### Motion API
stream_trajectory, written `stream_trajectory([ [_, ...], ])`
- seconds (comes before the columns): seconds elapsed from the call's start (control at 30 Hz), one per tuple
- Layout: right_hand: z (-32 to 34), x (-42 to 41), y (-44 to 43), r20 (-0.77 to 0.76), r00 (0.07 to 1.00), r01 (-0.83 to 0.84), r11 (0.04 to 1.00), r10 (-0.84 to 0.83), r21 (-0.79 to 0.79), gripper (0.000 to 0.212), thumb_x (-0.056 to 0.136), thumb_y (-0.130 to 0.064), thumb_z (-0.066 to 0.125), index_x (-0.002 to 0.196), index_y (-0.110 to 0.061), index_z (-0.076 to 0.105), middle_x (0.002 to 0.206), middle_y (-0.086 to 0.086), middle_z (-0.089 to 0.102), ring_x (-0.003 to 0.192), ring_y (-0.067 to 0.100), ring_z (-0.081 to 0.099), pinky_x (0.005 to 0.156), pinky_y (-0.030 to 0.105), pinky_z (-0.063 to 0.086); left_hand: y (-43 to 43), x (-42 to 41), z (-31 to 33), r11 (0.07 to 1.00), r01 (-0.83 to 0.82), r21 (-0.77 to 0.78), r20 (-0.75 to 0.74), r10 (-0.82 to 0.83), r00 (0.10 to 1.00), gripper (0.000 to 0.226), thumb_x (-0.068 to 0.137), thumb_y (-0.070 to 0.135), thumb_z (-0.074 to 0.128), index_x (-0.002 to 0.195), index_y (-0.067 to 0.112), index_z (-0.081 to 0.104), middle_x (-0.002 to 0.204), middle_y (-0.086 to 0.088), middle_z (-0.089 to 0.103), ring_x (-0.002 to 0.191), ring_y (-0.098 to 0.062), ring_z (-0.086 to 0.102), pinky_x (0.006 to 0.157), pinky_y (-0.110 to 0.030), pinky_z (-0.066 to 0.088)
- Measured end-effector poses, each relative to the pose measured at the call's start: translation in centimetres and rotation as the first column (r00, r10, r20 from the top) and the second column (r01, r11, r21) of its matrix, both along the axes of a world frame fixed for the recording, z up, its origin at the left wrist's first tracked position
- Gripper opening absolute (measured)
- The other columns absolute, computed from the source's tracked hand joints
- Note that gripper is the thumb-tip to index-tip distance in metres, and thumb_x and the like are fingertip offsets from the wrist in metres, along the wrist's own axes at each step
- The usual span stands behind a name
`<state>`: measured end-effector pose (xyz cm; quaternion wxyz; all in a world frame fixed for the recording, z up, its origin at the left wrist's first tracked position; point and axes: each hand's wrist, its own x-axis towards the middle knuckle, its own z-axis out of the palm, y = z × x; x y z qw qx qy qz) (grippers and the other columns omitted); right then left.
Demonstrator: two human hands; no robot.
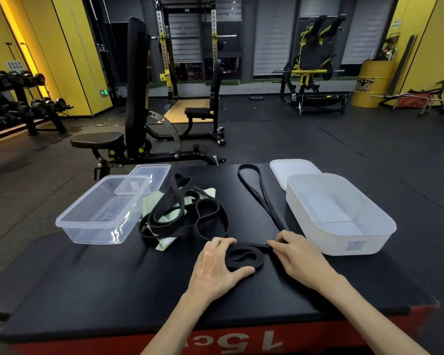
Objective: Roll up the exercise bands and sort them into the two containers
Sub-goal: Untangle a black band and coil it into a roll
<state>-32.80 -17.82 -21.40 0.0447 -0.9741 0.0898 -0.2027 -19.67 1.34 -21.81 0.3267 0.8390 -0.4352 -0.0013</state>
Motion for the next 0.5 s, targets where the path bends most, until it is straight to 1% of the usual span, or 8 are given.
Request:
stream_trajectory([
  [0.07,0.0,-0.2,-0.1,0.002,1.0,-0.006,0.997,0.006,-0.081,0.03,0.077,-0.007,0.066,0.106,-0.015,0.068,0.081,-0.001,0.054,0.063,0.021,0.052,0.054,0.03,0.044,-0.1,-0.2,0.0,1.0,-0.012,0.01,0.056,0.012,0.998,0.074,0.069,0.075,0.057,0.13,0.034,0.047,0.119,0.019,0.046,0.115,-0.003,0.043,0.1,-0.022,0.039],
  [0.13,-0.1,-0.3,0.3,0.025,0.999,-0.034,0.992,0.037,-0.122,0.034,0.071,-0.003,0.068,0.103,-0.014,0.068,0.076,-0.001,0.053,0.06,0.02,0.05,0.053,0.029,0.043,-0.1,-0.3,-0.1,0.999,-0.037,0.02,0.081,0.036,0.996,0.073,0.069,0.076,0.056,0.128,0.035,0.047,0.117,0.016,0.046,0.113,-0.004,0.044,0.098,-0.023,0.041],
  [0.2,-0.2,-0.2,0.9,0.047,0.998,-0.029,0.995,0.033,-0.097,0.026,0.073,-0.007,0.069,0.098,-0.014,0.067,0.073,-0.002,0.052,0.061,0.019,0.049,0.054,0.029,0.043,-0.2,-0.5,0.0,0.997,-0.068,0.03,0.082,0.065,0.995,0.072,0.069,0.076,0.056,0.127,0.035,0.047,0.114,0.014,0.045,0.11,-0.005,0.046,0.095,-0.024,0.043],
  [0.27,-0.4,0.1,1.6,0.071,0.997,-0.013,0.998,0.017,-0.064,0.012,0.075,-0.012,0.071,0.086,-0.015,0.066,0.072,-0.003,0.051,0.062,0.018,0.05,0.055,0.028,0.043,-0.5,-0.9,0.2,0.993,-0.105,0.047,0.079,0.102,0.992,0.072,0.069,0.076,0.055,0.126,0.034,0.047,0.112,0.012,0.042,0.107,-0.007,0.049,0.093,-0.024,0.045],
  [0.33,-0.6,0.5,2.4,0.096,0.995,-0.001,0.999,0.004,-0.035,0.003,0.08,-0.015,0.063,0.08,-0.014,0.066,0.071,-0.003,0.05,0.063,0.019,0.051,0.057,0.029,0.043,-0.8,-1.4,0.4,0.987,-0.144,0.069,0.067,0.14,0.988,0.073,0.07,0.076,0.055,0.127,0.033,0.045,0.112,0.011,0.038,0.104,-0.009,0.052,0.09,-0.024,0.046],
  [0.4,-0.7,0.9,3.1,0.105,0.994,0.02,1.0,-0.019,-0.009,0.018,0.084,-0.018,0.05,0.082,-0.012,0.067,0.072,-0.001,0.049,0.063,0.021,0.051,0.057,0.031,0.043,-1.0,-1.7,0.5,0.98,-0.174,0.097,0.062,0.168,0.984,0.074,0.069,0.077,0.055,0.126,0.031,0.045,0.111,0.01,0.037,0.101,-0.009,0.053,0.087,-0.023,0.047],
  [0.43,-0.7,0.9,3.4,0.104,0.994,0.032,0.999,-0.031,-0.001,0.02,0.084,-0.018,0.049,0.085,-0.011,0.068,0.073,0.0,0.049,0.064,0.021,0.051,0.057,0.031,0.043,-1.0,-1.7,0.6,0.977,-0.188,0.104,0.064,0.182,0.981,0.074,0.068,0.078,0.055,0.124,0.03,0.045,0.11,0.009,0.037,0.1,-0.009,0.054,0.085,-0.023,0.047],
  [0.5,-0.9,0.9,4.1,0.102,0.993,0.052,0.998,-0.054,0.017,0.022,0.08,-0.015,0.054,0.096,-0.008,0.068,0.077,0.0,0.051,0.066,0.021,0.052,0.059,0.03,0.044,-0.9,-1.7,0.6,0.973,-0.21,0.099,0.071,0.204,0.976,0.076,0.065,0.081,0.055,0.119,0.028,0.046,0.11,0.009,0.039,0.099,-0.009,0.055,0.084,-0.022,0.046],
])
